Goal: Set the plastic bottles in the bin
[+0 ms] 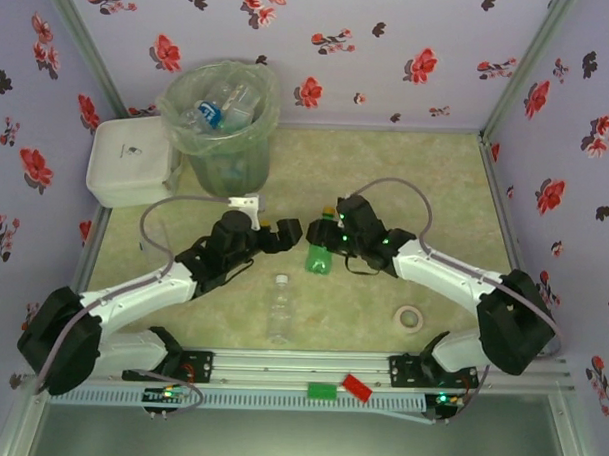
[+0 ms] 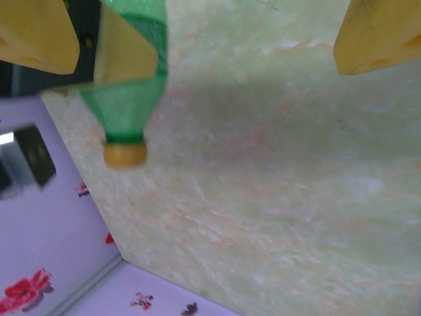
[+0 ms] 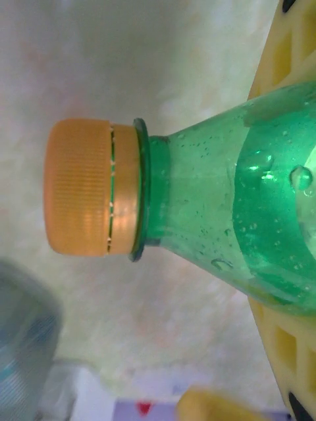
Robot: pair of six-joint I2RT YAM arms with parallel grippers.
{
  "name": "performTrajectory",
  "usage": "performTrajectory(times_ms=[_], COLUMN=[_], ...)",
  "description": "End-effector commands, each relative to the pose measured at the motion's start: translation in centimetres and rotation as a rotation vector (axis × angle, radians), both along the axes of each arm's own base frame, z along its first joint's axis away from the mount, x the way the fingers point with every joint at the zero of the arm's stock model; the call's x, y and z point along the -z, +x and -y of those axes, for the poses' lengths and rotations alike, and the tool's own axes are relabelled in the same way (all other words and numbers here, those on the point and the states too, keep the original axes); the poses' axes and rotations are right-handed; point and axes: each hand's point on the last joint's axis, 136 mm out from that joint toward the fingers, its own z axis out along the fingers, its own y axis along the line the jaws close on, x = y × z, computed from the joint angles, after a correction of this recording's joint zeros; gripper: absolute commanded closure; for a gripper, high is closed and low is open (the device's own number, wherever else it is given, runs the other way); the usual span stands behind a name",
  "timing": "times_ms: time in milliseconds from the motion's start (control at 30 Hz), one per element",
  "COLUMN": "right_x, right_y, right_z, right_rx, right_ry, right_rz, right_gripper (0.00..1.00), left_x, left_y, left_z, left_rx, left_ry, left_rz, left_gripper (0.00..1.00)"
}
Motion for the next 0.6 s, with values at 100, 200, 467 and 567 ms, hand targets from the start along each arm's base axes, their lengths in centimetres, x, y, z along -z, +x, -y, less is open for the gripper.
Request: performTrajectory(times_ms=[100,200,467,567], right_x=[-6.3,-7.9,-7.8,-7.2], right_y=[3.0,2.9,3.6,4.4], right_z=[-3.0,-3.6,-2.9,-1.9], right_rx=[-0.022,-0.056,-0.059,-0.034], right_ry=[0.178,0.206,0.170,0.150], right_rz=[0.109,0.129,0.127,0.128], right_gripper=[0.48,0.48,0.48,0.48], left_x=[-1.7,-1.2,-3.0,-3.7], left_y=[-0.4,-0.3,-1.1,-1.5], left_z=[3.4,3.7,4.4,2.7], left_rx=[0.126,0.132,0.177,0.126], left_ry=[0.021,0.030,-0.072,-0.091], left_rz=[0.063,0.054,0.096,0.130], left_gripper=[0.00,0.00,0.00,0.00])
